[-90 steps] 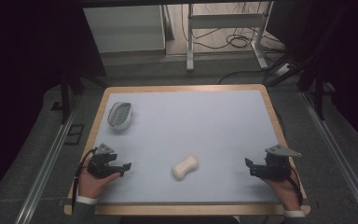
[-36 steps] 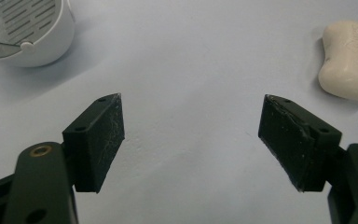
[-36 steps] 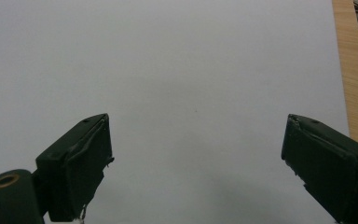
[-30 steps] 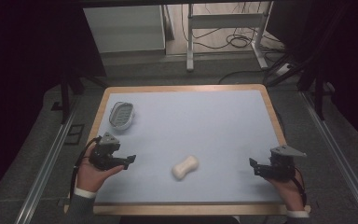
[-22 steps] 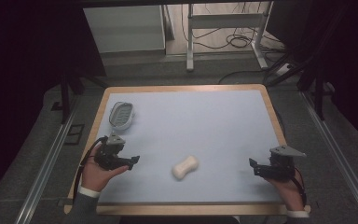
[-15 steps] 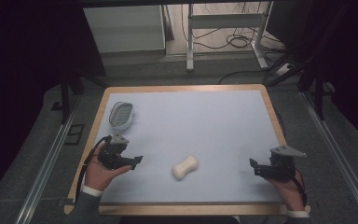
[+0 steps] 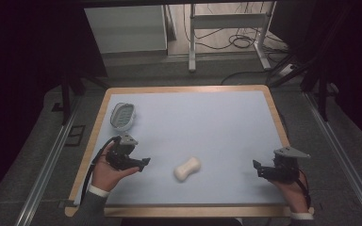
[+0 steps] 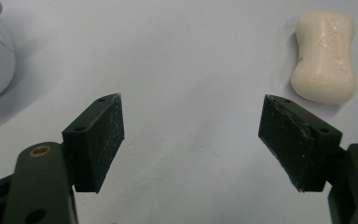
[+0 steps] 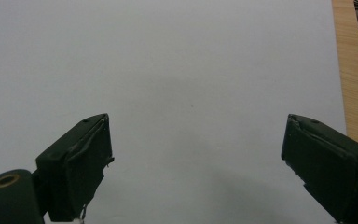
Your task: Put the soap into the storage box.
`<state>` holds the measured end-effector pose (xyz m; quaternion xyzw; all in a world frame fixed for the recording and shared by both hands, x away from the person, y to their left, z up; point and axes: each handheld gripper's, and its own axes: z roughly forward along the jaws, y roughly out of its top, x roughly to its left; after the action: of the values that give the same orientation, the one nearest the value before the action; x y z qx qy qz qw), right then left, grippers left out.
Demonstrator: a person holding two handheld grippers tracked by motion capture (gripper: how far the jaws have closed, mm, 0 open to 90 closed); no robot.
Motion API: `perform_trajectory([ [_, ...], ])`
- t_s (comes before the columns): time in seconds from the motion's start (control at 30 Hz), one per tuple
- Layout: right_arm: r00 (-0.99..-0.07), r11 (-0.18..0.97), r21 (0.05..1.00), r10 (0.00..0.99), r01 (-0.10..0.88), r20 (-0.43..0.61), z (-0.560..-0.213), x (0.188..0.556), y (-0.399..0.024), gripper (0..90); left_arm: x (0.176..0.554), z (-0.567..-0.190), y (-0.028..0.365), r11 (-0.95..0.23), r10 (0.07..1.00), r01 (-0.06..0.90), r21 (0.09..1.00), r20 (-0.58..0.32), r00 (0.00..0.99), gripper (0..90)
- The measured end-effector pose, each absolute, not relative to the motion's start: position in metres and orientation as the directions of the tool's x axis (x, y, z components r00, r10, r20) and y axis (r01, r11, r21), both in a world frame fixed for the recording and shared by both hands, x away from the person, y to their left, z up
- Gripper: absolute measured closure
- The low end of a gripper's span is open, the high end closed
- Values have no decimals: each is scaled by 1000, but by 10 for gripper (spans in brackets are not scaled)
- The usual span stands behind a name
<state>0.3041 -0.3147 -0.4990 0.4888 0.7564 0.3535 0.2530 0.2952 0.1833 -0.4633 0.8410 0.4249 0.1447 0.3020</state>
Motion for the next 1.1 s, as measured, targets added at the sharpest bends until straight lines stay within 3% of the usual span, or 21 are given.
perform_trajectory([
  [1.1, -389, 281, 773, 920, 569, -48, -502, 305, -315, 84, 310, -480, 119, -555, 718, 608, 567, -43, 695, 220],
])
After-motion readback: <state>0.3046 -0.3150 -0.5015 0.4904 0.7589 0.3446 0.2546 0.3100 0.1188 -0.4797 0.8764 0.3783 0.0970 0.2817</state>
